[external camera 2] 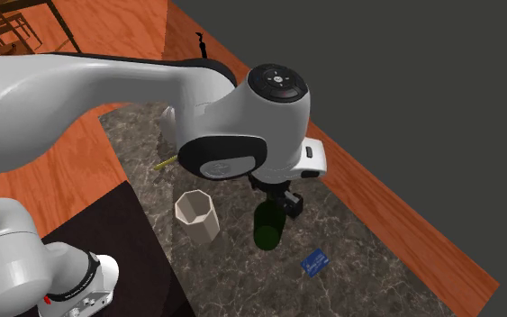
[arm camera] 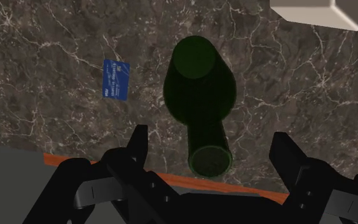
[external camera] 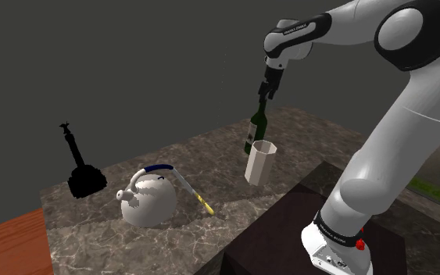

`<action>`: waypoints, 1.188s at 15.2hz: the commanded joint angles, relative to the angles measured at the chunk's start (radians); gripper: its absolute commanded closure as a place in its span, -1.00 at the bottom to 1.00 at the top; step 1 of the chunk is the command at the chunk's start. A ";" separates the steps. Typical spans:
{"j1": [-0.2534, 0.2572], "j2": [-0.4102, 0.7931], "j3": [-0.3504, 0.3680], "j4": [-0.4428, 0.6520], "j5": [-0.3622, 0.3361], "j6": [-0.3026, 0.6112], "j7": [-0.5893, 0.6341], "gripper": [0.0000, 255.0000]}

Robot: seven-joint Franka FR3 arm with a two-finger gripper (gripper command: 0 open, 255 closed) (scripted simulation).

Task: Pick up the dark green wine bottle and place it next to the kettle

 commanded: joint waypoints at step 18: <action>0.000 0.013 -0.002 -0.034 0.007 0.046 -0.005 1.00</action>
